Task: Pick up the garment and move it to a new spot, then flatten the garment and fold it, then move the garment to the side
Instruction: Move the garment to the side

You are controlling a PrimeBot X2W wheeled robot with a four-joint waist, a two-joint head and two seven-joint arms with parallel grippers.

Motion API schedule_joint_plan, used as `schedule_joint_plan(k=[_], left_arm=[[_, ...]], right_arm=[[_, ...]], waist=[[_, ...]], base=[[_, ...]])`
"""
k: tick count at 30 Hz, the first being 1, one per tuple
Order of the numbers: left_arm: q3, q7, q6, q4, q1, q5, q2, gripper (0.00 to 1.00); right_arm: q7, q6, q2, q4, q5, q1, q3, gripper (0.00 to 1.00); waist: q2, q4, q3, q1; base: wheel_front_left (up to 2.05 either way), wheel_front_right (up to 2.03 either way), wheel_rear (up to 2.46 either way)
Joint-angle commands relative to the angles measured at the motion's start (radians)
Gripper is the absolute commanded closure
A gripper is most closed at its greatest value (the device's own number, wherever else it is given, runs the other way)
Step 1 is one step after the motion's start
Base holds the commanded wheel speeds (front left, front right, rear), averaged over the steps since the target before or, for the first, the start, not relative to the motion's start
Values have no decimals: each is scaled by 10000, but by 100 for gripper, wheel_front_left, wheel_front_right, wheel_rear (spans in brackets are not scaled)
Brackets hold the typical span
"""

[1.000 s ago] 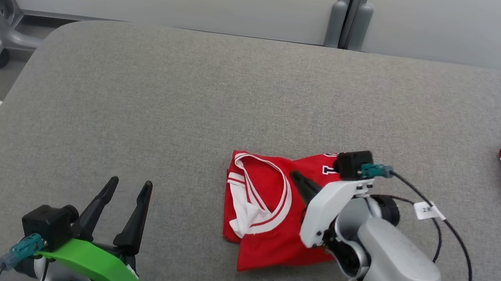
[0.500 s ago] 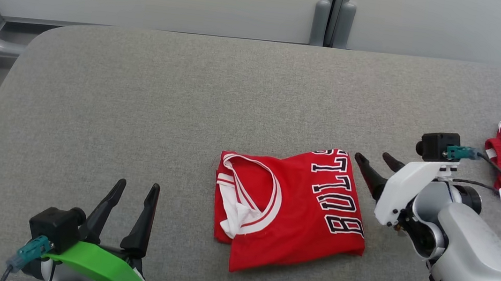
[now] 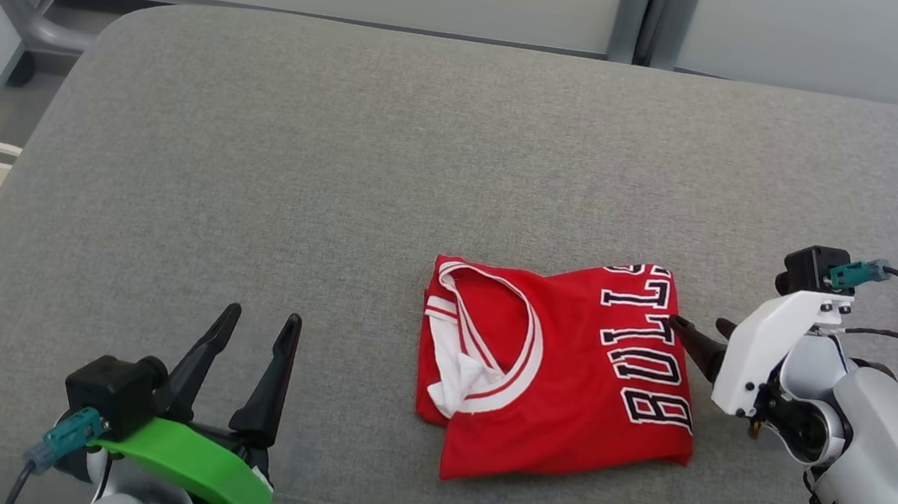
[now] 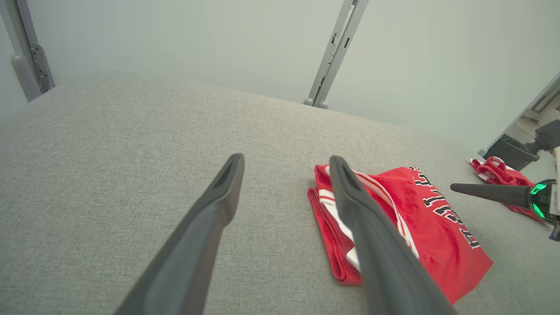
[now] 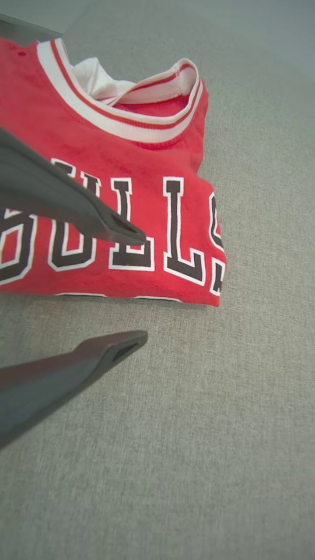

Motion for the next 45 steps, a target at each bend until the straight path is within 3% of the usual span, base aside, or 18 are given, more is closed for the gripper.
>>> schedule_joint_plan(k=[1, 15, 16, 21, 33, 45], left_arm=[[10, -46, -46, -14, -176, 74, -38, 0], [-1, -87, -45, 26, -231, 97, -29, 0], [-5, -76, -32, 13, -223, 93, -18, 0], [-7, -18, 13, -28, -229, 89, 57, 0], [-31, 52, 112, -145, 125, 18, 208, 0], [-101, 71, 175, -337, 280, -7, 190, 0]], right_arm=[[99, -1, -36, 140, 236, 56, -51, 0], [470, -1, 124, 987, 801, 210, 368, 0], [429, -1, 149, 1049, 822, 185, 409, 39], [32, -1, 269, 1216, 767, 16, 672, 100], [-576, -7, -255, 1407, 901, -510, 1209, 100], [-347, -7, -1410, 1092, 941, -1154, 1387, 100]], waist=[[-1, 340, 205, 0], [-1, 959, 211, 0], [-1, 967, 199, 0], [-1, 958, 147, 0], [-1, 326, -158, 0], [-1, -1335, -397, 0]], base=[[0, 0, 0], [0, 0, 0], [0, 0, 0], [0, 0, 0], [0, 0, 0], [0, 0, 0]])
